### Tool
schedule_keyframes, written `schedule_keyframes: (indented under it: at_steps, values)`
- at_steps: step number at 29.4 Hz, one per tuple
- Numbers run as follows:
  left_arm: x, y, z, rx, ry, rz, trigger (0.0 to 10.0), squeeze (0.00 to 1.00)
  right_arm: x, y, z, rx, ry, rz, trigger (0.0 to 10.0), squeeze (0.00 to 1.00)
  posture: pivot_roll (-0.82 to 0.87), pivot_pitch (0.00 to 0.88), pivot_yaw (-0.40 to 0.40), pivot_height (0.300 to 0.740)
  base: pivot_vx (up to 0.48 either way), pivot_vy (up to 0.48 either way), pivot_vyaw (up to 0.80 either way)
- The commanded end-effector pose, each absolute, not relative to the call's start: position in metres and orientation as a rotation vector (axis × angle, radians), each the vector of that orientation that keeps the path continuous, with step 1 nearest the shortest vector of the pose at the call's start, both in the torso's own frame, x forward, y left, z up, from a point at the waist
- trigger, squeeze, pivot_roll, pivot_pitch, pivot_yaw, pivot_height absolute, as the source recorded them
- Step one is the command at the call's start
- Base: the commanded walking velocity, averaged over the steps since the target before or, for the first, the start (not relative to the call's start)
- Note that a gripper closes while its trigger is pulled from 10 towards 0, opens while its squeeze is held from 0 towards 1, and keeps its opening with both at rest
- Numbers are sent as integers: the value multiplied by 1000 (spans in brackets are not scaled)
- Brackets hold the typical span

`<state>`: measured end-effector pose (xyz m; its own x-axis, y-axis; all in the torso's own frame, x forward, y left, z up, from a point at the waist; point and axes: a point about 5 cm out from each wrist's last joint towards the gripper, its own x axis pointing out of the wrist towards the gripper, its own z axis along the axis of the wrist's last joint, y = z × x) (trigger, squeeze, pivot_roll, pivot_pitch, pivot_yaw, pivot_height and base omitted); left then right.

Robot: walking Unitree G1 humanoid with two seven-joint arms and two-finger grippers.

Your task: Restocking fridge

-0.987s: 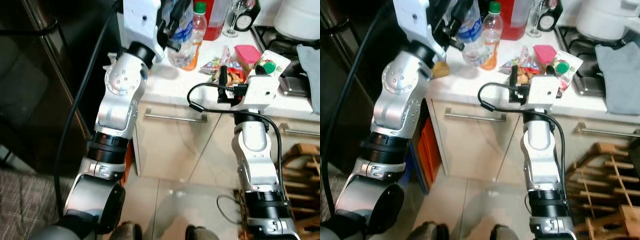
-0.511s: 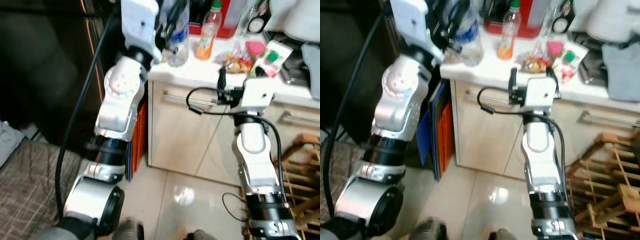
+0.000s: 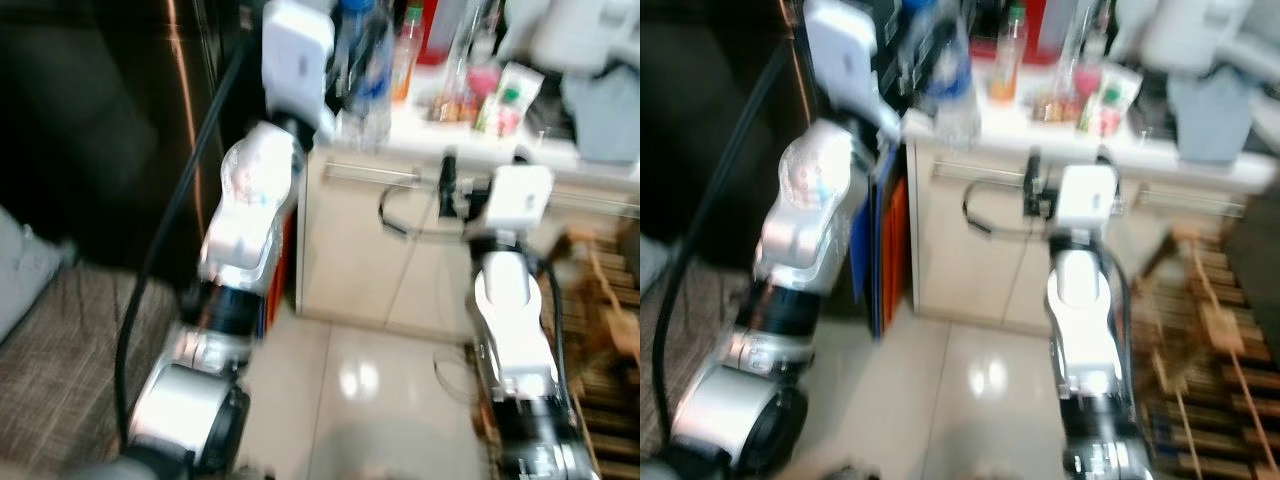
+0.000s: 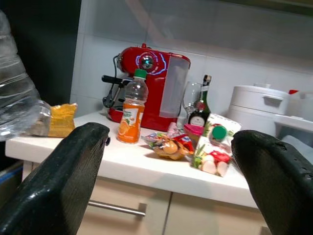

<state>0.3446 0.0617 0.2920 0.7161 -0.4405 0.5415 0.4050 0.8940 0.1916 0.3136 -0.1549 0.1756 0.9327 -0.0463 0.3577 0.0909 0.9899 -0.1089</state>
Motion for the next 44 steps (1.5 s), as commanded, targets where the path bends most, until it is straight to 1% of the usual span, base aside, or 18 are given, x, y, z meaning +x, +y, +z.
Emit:
schedule_keyframes:
  at_steps: [1,4,6,8,9,12,15,17,22,23,25,32,37,39,44]
  values:
    - [343,60,295,54,-638,-466,10000,0,315,-159,173,-126,-343,-69,10000,0,-69,0,-41,740,0,0,0]
    - [342,63,287,42,-619,-447,10000,0,317,-165,164,-185,-281,-83,10000,0,-60,0,-57,740,0,0,0]
    - [342,65,283,39,-606,-440,10000,0,318,-166,161,-190,-262,-84,10000,0,-59,0,-57,740,0,0,0]
    - [343,71,270,31,-560,-425,10000,0,318,-168,157,-195,-240,-80,10000,0,-61,0,-59,740,0,0,-400]
    - [344,78,253,0,-495,-404,10000,0,318,-169,154,-197,-231,-80,10000,0,-65,0,-57,740,0,0,-781]
    - [344,90,218,-43,-365,-356,10000,0,316,-172,150,-199,-218,-86,10000,0,-67,0,-57,740,0,0,-779]
    - [339,93,189,-99,-256,-333,10000,0,313,-176,144,-187,-195,-92,10000,0,-59,0,-61,740,0,0,-775]
    - [332,91,174,-98,-220,-337,10000,0,311,-175,139,-181,-180,-82,10000,0,-59,0,-66,740,0,0,-772]
    - [328,87,167,-75,-211,-353,10000,0,310,-172,136,-173,-172,-65,10000,0,-54,0,-73,740,0,0,-771]
    - [323,83,161,-48,-204,-381,10000,0,309,-172,134,-176,-168,-49,10000,0,-48,0,-76,740,0,0,-763]
    - [321,82,157,-54,-194,-397,10000,0,309,-175,131,-176,-157,-51,10000,0,-49,0,-79,740,0,0,-763]
    - [318,84,153,-39,-201,-421,10000,0,311,-177,130,-168,-153,-60,10000,0,-36,0,-77,740,0,-480,-764]
    - [319,81,155,-39,-204,-437,10000,0,313,-177,127,-158,-139,-61,10000,0,-21,0,-81,740,0,0,-763]
    - [318,81,154,-4,-212,-455,10000,0,315,-181,122,-70,-90,-107,10000,0,-21,0,-77,740,0,0,-756]
    - [318,86,150,-13,-196,-452,10000,0,314,-182,123,-110,-110,-94,10000,0,-17,0,-78,740,0,0,-745]
